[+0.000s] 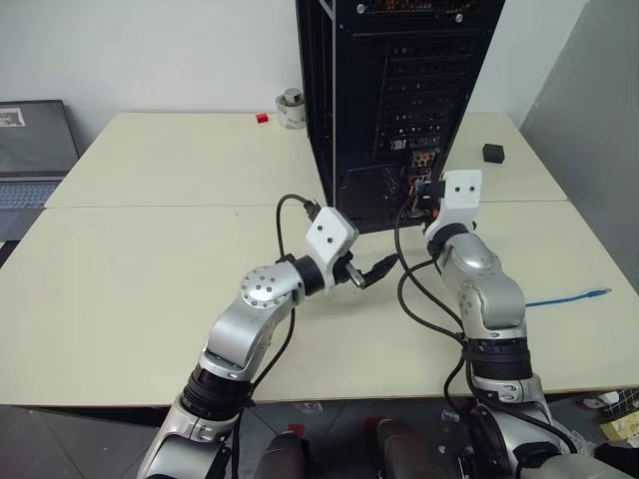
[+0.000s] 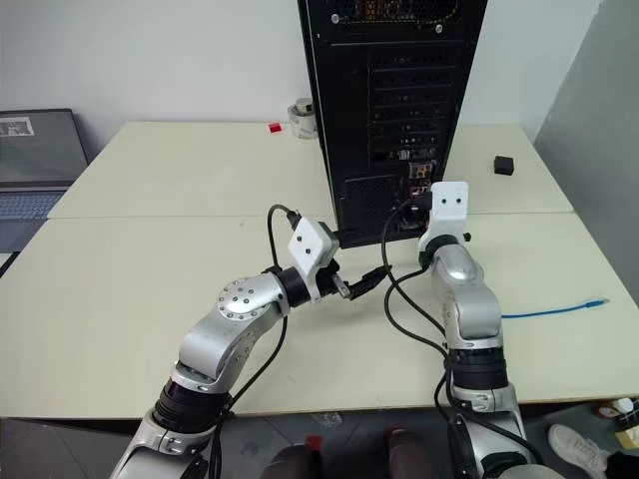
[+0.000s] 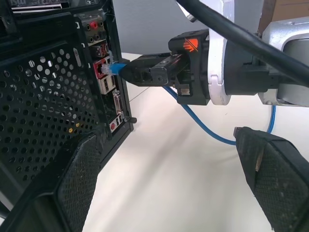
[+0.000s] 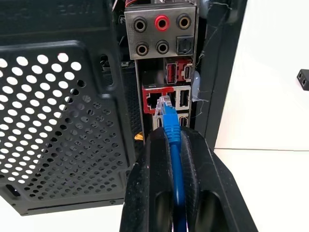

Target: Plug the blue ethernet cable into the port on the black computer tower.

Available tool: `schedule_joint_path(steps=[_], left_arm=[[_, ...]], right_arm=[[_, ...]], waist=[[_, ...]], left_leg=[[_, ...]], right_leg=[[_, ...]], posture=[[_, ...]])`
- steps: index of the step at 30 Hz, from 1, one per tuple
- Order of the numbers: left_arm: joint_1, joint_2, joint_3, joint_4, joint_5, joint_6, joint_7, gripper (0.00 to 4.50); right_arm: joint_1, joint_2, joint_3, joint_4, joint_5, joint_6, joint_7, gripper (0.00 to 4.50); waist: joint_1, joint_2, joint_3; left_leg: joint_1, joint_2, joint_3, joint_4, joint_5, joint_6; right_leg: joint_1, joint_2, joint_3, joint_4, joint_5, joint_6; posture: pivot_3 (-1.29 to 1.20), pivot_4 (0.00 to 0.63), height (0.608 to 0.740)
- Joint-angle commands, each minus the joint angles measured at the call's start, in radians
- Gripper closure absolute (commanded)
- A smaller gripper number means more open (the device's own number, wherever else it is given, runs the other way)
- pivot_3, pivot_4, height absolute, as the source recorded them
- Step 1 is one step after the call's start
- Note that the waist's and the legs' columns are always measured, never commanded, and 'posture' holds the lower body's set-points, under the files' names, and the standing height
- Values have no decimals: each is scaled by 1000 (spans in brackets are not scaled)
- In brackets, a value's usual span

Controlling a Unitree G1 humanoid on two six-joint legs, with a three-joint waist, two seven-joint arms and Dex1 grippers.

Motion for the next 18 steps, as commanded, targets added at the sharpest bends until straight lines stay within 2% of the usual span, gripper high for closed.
schedule_joint_path(steps=[1, 18], left_arm=[[0, 0, 15, -35, 2, -17, 2, 17], [4, 5, 17, -33, 12, -17, 5, 17]], right_arm=[[-17, 5, 17, -52, -5, -13, 5, 4500], [12, 23, 10, -121, -4, 38, -23, 4500]], waist=[[0, 0, 0], [2, 0, 0]], left_leg=[[0, 0, 0, 0, 0, 0], [-1, 0, 0, 0, 0, 0]], right_leg=[[0, 0, 0, 0, 0, 0], [0, 0, 0, -1, 0, 0]], posture=[[0, 150, 740], [0, 150, 740]])
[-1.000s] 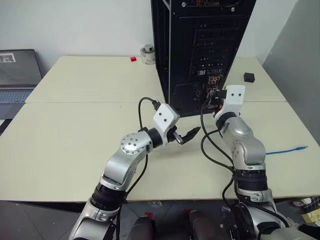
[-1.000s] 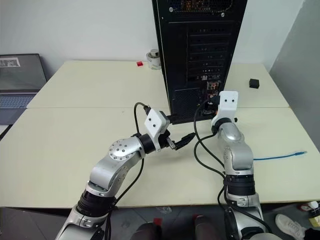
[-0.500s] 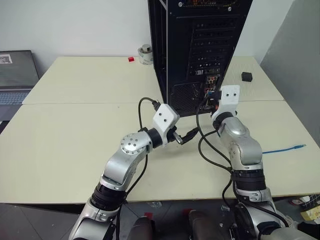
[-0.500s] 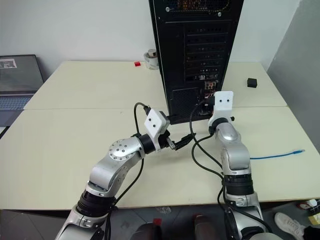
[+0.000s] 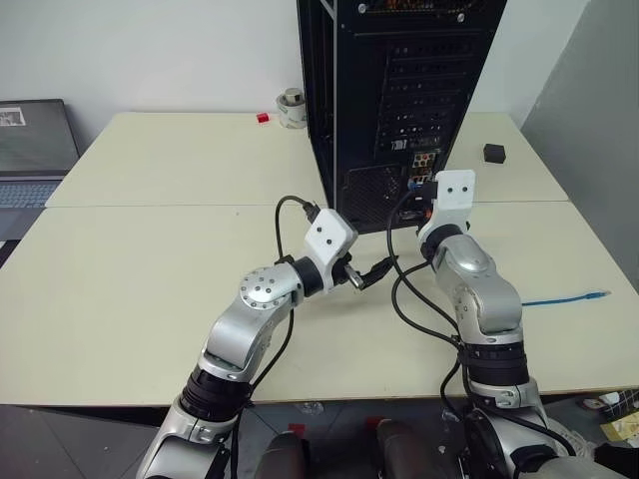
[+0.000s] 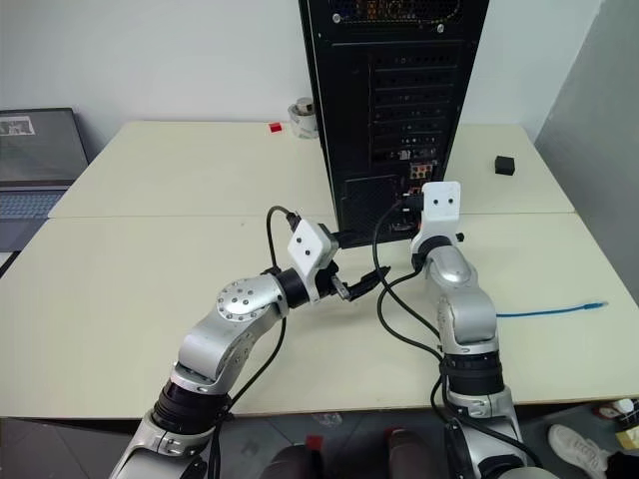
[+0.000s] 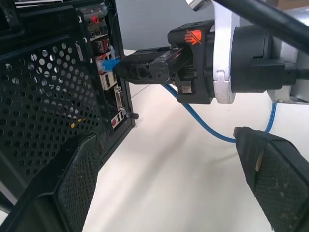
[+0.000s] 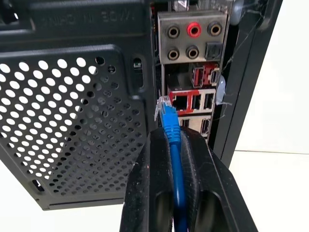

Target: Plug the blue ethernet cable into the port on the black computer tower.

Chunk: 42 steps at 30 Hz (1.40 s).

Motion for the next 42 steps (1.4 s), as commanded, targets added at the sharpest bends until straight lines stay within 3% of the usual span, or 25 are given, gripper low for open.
schedule_joint_path(steps=[1, 42], left_arm=[[-1, 1, 17, -35, 4, -16, 5, 17], [-1, 12, 16, -36, 4, -17, 0, 17]], right_arm=[[-1, 1, -2, -53, -7, -7, -10, 4500], [-53, -13, -18, 42, -15, -80, -29, 4500]], waist=[[0, 0, 0], [-2, 0, 0]], left_leg=[[0, 0, 0, 0, 0, 0], [0, 0, 0, 0, 0, 0]], right_leg=[[0, 0, 0, 0, 0, 0], [0, 0, 0, 0, 0, 0]], posture=[[0, 150, 740], [0, 150, 740]])
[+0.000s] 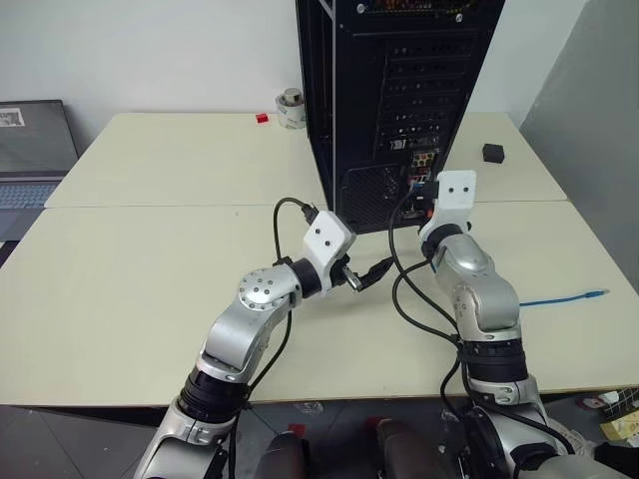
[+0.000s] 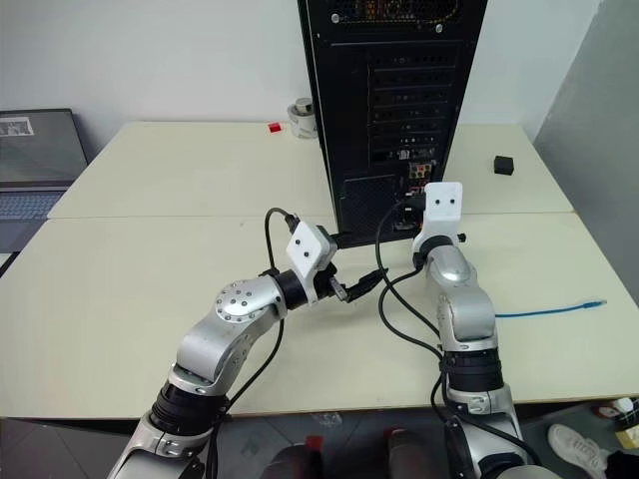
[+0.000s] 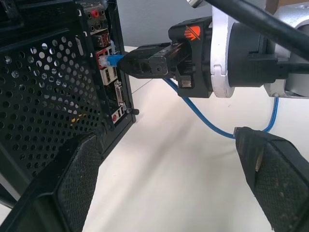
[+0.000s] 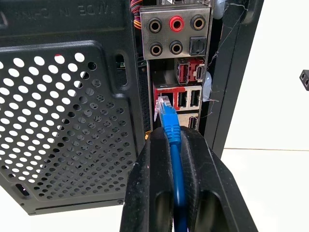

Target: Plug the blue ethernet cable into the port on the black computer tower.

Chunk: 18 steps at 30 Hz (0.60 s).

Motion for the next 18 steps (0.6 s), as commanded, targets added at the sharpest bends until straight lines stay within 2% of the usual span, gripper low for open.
schedule_joint_path(steps=[1, 18], left_arm=[[-8, 0, 16, -36, 4, -18, 1, 17], [-5, 1, 16, -36, 3, -18, 1, 17]], right_arm=[[-40, -9, -11, -17, -9, -31, -3, 4500], [-33, 30, -31, -67, 23, 4, -25, 4500]], waist=[[0, 0, 0], [0, 0, 0]], left_leg=[[0, 0, 0, 0, 0, 0], [0, 0, 0, 0, 0, 0]], right_leg=[[0, 0, 0, 0, 0, 0], [0, 0, 0, 0, 0, 0]], posture=[[0, 150, 740], [0, 150, 740]])
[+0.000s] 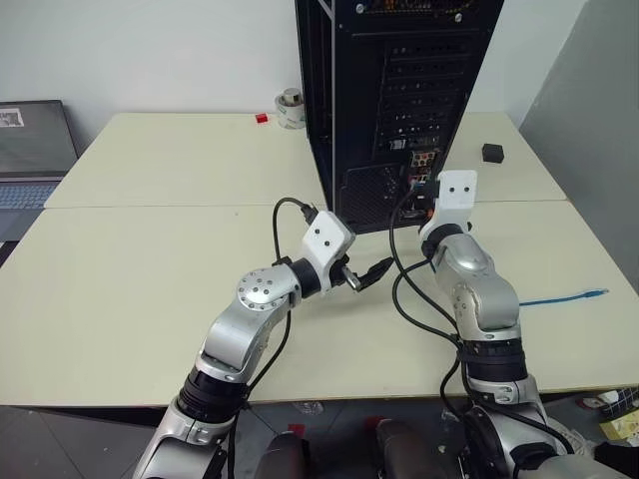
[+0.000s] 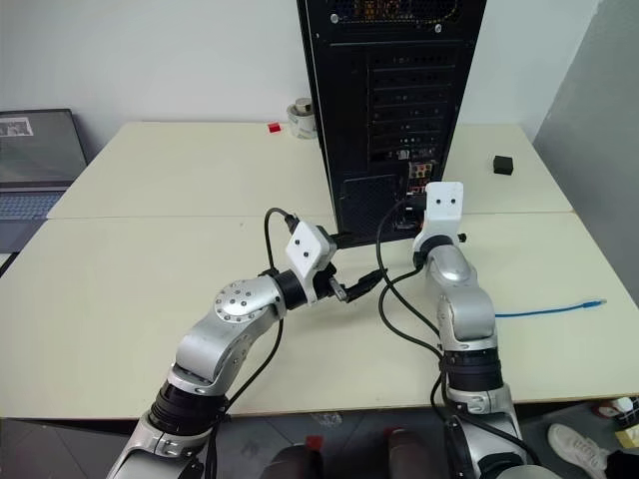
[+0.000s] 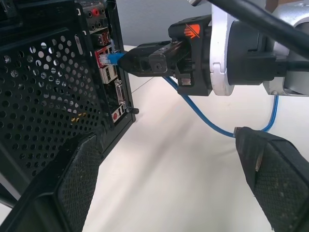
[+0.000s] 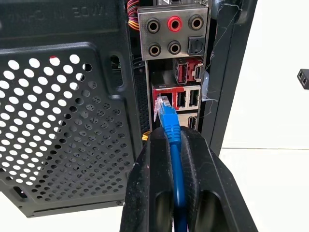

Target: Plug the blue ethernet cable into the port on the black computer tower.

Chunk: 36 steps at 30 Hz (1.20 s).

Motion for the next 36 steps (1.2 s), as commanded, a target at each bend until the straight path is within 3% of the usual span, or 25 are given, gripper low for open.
schedule_joint_path(steps=[1, 36], left_arm=[[-5, -1, 16, -36, 4, -18, 2, 17], [1, -1, 15, -47, 3, -14, 10, 17]], right_arm=[[-30, 9, -14, -71, 12, 9, -11, 4500], [-23, -19, -11, -34, -15, -6, -13, 4500]], waist=[[0, 0, 0], [2, 0, 0]], left_leg=[[0, 0, 0, 0, 0, 0], [-1, 0, 0, 0, 0, 0]], right_leg=[[0, 0, 0, 0, 0, 0], [0, 0, 0, -1, 0, 0]], posture=[[0, 150, 740], [0, 150, 740]])
